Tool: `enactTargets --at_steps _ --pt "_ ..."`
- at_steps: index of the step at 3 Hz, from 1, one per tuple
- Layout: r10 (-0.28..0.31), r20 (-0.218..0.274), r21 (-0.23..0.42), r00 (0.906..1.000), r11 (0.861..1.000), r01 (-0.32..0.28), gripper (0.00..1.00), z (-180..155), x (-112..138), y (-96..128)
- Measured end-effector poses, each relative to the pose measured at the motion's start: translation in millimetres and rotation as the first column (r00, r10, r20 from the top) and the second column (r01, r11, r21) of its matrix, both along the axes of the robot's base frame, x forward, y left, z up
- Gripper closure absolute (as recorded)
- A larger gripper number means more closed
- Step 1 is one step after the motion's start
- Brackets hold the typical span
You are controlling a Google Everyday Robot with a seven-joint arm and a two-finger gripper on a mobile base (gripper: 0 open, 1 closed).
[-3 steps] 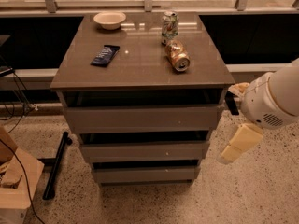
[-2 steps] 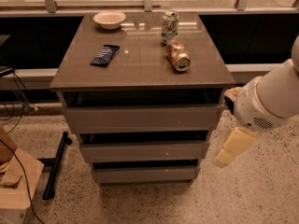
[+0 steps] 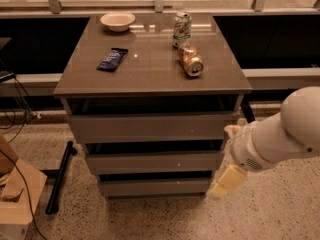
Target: Open bottom drawer
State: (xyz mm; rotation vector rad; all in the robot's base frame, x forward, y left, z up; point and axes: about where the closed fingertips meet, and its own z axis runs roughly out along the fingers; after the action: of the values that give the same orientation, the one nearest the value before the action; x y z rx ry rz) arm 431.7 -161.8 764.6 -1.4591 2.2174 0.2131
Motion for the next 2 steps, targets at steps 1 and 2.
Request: enactTargets --at_steps 1,2 --pt "-0.012 0.016 0.086 0.9998 0.996 0.010 0.00 -53.9 12.3 11.1" --pt "-0.012 0.016 0.086 0.9998 0.996 0.010 0.00 -53.9 12.3 11.1"
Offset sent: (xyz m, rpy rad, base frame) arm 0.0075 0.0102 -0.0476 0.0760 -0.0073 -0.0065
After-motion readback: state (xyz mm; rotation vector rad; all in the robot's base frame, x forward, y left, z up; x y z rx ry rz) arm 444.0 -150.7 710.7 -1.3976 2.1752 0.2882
